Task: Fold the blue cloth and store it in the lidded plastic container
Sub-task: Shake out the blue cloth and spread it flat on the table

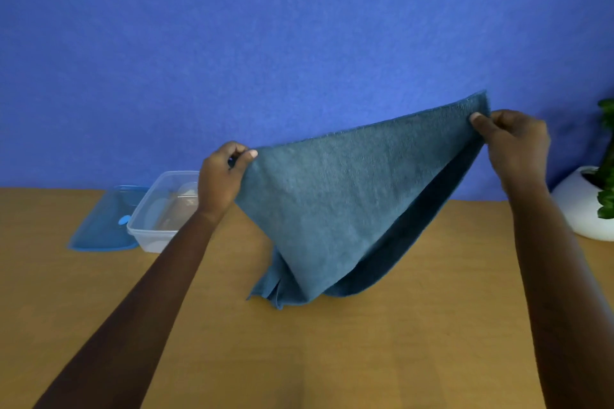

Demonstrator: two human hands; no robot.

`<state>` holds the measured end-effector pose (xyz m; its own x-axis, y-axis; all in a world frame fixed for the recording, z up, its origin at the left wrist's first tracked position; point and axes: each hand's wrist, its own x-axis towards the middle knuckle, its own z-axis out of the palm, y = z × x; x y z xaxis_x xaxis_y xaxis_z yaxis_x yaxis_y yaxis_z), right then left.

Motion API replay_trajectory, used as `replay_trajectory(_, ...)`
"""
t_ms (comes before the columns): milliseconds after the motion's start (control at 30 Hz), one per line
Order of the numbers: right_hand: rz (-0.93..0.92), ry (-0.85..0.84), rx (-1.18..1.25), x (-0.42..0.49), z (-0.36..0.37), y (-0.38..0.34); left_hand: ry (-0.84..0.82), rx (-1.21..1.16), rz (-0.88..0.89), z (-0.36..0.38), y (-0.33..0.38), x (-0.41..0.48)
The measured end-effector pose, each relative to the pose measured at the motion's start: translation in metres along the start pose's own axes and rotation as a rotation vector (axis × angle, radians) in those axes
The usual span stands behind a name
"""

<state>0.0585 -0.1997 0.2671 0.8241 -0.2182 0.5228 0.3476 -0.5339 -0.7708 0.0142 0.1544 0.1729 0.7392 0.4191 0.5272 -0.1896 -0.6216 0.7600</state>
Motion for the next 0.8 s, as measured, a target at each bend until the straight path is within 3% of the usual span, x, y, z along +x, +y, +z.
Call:
replay_trajectory(133, 0.046, -0.008, -0.132, -0.005, 0.006, 0.001, -0.004, -0.095, 0.039, 0.002, 0.018, 0.007)
replay_trajectory(267, -0.148, -0.14, -0.168, -0.019, 0.029, -0.015, -0.26, -0.17, 0.165, 0.02, 0.05, 0.001)
replay_trajectory(333, -0.255, -0.299, -0.112, -0.035, 0.046, -0.034, -0.391, -0.193, 0.239, 0.031, 0.071, -0.005)
replay_trajectory(467, -0.191, -0.803, 0.0, -0.058, 0.072, -0.062, -0.537, -0.276, 0.305, 0.044, 0.102, -0.008)
replay_trajectory(667, -0.196, -0.691, -0.022, -0.054, 0.076, -0.053, -0.481, -0.469, 0.156, 0.04, 0.101, -0.004)
replay_trajectory(800, -0.162, -0.505, 0.016, -0.044, 0.071, -0.048, -0.581, -0.446, 0.023, 0.04, 0.077, -0.009)
